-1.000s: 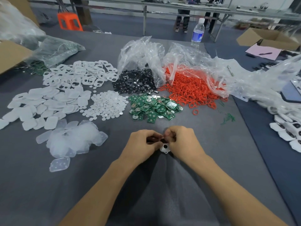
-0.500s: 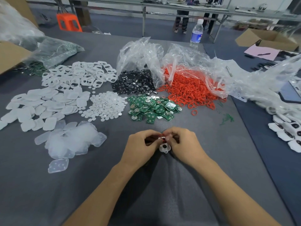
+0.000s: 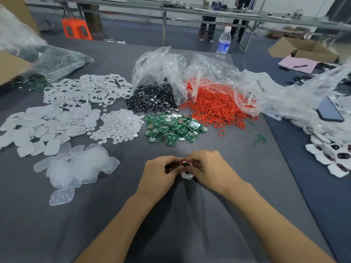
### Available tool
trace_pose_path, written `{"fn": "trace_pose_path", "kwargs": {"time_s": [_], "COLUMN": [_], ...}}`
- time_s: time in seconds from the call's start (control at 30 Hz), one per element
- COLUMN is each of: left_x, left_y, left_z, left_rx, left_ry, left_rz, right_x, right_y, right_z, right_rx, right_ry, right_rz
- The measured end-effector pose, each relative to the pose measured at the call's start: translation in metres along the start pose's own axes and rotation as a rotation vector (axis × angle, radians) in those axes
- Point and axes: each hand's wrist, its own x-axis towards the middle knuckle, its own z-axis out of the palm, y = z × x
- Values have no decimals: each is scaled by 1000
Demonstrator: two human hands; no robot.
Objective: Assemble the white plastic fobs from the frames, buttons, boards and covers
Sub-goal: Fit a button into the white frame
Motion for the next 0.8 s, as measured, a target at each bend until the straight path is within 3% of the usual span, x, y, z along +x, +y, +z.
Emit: {"fn": "trace_pose_path", "kwargs": {"time_s": [0.23,0.47,0.8], "left_x": [-1,-4,-4], "left_y": [1,-5,-7], "left_z": [-1,-1,-1], "left_rx": [-2,6,-16], "left_ry": [-12,-47,-80], "left_rz": [28,14,-23], "right_x": [0,-6,-7], "right_y": [1,2,1], "right_z": [-2,-1,-1], "right_rx": [15,162,47], "right_ry": [-33,92,-22], "right_rz": [-30,33,-89]}}
